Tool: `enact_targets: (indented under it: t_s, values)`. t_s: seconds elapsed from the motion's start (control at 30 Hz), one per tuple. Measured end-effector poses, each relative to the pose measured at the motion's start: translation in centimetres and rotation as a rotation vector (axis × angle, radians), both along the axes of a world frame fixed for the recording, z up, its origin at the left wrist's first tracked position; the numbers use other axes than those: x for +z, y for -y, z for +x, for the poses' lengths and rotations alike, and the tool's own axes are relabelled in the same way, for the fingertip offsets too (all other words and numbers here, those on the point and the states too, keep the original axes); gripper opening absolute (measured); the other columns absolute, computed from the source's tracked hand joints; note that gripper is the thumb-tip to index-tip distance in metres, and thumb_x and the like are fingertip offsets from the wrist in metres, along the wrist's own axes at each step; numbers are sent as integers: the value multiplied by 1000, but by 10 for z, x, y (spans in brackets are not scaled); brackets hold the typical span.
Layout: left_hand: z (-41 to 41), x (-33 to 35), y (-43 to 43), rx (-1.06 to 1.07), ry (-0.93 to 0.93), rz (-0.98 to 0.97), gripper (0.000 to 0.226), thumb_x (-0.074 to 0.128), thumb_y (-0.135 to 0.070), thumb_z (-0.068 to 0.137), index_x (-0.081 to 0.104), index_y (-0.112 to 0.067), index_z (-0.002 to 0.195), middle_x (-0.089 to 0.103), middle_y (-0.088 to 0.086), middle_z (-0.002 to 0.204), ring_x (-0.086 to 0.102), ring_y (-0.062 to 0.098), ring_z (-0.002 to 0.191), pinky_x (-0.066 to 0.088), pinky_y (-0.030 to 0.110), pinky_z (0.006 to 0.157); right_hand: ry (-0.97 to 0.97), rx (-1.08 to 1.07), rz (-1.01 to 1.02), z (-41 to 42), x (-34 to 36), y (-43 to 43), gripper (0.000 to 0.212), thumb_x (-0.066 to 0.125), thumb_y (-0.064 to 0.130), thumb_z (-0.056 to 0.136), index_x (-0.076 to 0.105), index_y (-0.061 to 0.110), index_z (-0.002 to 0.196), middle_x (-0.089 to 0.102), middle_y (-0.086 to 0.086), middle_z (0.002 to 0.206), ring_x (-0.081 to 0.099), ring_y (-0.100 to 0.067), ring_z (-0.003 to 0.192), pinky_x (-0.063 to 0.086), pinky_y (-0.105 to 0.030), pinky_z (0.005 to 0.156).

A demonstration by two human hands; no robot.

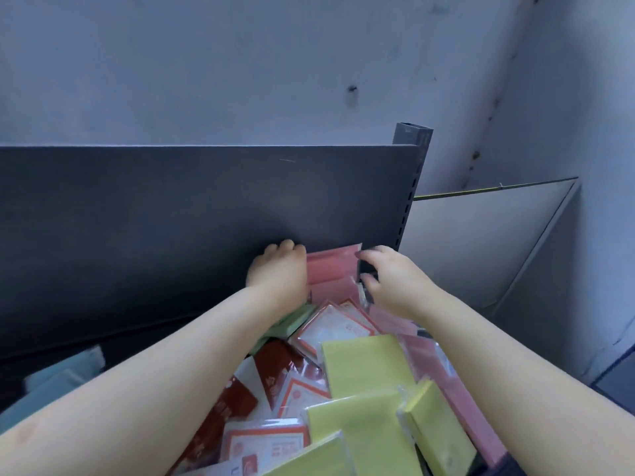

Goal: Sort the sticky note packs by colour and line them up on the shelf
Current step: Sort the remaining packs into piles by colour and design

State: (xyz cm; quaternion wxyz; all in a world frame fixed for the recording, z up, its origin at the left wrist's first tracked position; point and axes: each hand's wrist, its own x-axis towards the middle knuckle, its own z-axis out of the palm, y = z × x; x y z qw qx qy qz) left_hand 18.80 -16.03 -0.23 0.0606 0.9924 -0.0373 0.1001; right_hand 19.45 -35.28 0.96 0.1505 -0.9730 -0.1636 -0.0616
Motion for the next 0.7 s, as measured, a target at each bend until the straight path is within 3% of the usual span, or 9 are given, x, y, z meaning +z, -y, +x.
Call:
enact_targets:
  t_s: [0.13,0.23,0.43,0.53,0.7]
  values:
    - [2,1,2,46,6,-14,34,55,-14,86,48,-18,119,52,3,121,48,27,110,41,36,82,-4,71,-7,37,-8,-6,51,44,7,90,45,19,140,41,-4,143,38,-29,129,40,-39,103]
    - [2,-1,3,68,-3,1,29,52,-15,87,53,-21,116,52,2,117,47,27,108,35,32,76,9,112,-53,54,-19,-8,53,48,4,87,44,15,139,44,-8,133,37,-30,125,42,-40,99]
    - [-6,0,6,128,45,-99,23,50,-18,90,59,-25,110,61,-1,109,53,25,98,41,30,73,39,209,-112,73,-27,-6,31,48,0,80,60,12,106,39,-5,102,43,-27,97,49,-39,79]
    - [-13,6,9,153,77,-206,18,50,-19,91,59,-26,105,64,-2,102,55,23,87,43,30,67,50,239,-175,79,-23,-6,17,51,3,81,61,9,94,46,-4,95,51,-29,95,48,-33,71]
    - [-39,23,6,173,254,-329,21,49,-14,90,60,-24,104,63,-5,94,57,23,84,49,35,70,153,289,71,64,7,-11,21,50,12,88,63,15,103,63,-6,100,57,-31,93,49,-36,75]
